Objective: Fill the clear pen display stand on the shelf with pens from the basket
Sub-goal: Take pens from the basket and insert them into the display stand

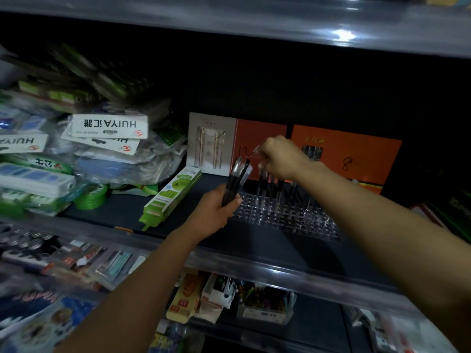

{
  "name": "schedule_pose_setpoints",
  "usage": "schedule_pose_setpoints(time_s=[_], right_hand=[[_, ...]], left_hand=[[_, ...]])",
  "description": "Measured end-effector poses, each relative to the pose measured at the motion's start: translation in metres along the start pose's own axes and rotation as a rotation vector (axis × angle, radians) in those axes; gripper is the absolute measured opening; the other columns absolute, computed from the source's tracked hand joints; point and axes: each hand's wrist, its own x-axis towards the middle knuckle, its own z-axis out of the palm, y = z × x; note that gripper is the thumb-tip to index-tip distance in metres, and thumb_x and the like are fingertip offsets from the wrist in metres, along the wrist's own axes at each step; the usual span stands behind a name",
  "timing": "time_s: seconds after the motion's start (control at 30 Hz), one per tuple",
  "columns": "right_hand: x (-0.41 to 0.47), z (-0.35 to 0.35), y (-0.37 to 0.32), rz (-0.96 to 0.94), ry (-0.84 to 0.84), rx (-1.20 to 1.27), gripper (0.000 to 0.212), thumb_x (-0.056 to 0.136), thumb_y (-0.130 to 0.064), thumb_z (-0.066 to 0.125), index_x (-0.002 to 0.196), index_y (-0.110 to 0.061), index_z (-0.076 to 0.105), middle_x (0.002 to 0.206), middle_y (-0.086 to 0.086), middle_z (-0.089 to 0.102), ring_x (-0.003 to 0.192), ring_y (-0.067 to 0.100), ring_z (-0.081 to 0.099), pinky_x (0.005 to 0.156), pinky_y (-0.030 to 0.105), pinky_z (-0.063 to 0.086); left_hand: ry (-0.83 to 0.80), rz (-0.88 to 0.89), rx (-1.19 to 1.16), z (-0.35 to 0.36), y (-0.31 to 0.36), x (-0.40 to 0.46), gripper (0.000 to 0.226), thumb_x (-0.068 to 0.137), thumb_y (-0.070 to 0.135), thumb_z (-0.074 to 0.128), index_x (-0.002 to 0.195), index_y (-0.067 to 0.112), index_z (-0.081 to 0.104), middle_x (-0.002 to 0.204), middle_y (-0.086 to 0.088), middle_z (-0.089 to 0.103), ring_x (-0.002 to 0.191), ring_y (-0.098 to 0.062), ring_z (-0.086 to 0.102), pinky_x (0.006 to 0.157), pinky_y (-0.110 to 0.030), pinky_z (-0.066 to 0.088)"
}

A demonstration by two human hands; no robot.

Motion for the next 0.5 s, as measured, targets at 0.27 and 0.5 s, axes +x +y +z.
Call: schedule_pose_setpoints(time_s=[0.27, 0.5], right_hand=[[0.0035, 0.002, 0.0027, -0.001, -0.006, -0.024, 0.022, 0.081, -0.017, 0.076, 0.069, -0.012, 0.058, 0.08, 0.006, 0.059, 0.075, 0.024, 0.059, 0.065, 0.03, 0.044], [-0.0016, 0.0054, 0.0082, -0.069, 0.002, 0.023, 0.011, 0.082, -0.014, 0.074, 0.09, -0.008, 0.071, 0.092, 0.006, 0.069, 0.087, 0.023, 0.066, 0.08, 0.038, 0.057]], left_hand=[[-0.008, -0.001, -0.005, -0.0011, 0.0008, -0.0008, 0.006, 0.095, 0.015, 0.053, 0.09, 0.011, 0.053, 0.062, 0.0, 0.05, 0.043, 0.001, 0.047, 0.044, -0.018, 0.043], [-0.017, 0.005, 0.003, -0.0019, 0.0043, -0.0021, 0.007, 0.095, 0.016, 0.053, 0.09, 0.011, 0.053, 0.064, -0.001, 0.05, 0.044, 0.0, 0.047, 0.045, -0.017, 0.043]])
